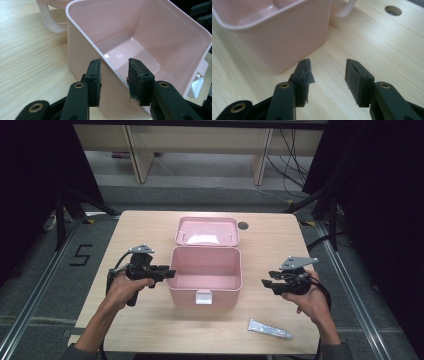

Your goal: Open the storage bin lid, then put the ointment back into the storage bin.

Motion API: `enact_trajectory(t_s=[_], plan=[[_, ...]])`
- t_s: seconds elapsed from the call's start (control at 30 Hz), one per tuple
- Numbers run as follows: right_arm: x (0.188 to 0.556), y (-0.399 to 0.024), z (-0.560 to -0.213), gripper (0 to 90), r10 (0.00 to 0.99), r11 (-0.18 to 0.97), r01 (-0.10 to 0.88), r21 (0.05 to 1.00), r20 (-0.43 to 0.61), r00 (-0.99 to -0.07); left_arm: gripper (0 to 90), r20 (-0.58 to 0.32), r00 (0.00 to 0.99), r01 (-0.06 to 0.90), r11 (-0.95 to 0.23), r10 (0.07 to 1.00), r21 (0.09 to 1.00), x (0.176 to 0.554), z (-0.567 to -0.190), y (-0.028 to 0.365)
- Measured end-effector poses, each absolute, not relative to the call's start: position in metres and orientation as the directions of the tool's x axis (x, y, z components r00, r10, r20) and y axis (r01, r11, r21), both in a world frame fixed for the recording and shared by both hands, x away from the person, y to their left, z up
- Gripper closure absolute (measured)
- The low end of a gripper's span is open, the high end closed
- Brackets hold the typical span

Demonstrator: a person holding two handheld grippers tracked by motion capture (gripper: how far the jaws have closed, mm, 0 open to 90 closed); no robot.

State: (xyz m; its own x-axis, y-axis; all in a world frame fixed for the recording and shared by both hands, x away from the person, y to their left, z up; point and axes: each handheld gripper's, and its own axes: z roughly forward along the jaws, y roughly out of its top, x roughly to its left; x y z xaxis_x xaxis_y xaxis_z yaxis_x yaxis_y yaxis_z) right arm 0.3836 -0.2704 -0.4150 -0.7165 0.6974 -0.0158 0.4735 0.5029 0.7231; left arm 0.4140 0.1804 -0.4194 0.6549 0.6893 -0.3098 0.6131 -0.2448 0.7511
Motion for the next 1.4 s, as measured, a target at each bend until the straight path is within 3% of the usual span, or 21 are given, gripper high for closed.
enact_trajectory(t_s=[0.57,0.83,1.27,1.4], plan=[[0.358,-0.264,-0.427,48.0,0.602,0.676,0.446,0.587,-0.090,-0.793,62.7,-0.300,0.653,0.610,-0.248,0.695,0.752,0.413,-0.419,0.178],[0.346,-0.266,-0.439,46.0,0.641,0.664,0.516,0.541,-0.057,-0.765,62.5,-0.307,0.655,0.613,-0.248,0.690,0.751,0.413,-0.420,0.177],[0.339,-0.258,-0.447,46.6,0.527,0.772,0.444,0.454,-0.068,-0.847,62.4,-0.304,0.655,0.607,-0.242,0.692,0.757,0.412,-0.420,0.177],[0.333,-0.256,-0.447,46.2,0.537,0.778,0.461,0.427,-0.072,-0.840,62.3,-0.299,0.657,0.607,-0.251,0.692,0.754,0.412,-0.420,0.177]])
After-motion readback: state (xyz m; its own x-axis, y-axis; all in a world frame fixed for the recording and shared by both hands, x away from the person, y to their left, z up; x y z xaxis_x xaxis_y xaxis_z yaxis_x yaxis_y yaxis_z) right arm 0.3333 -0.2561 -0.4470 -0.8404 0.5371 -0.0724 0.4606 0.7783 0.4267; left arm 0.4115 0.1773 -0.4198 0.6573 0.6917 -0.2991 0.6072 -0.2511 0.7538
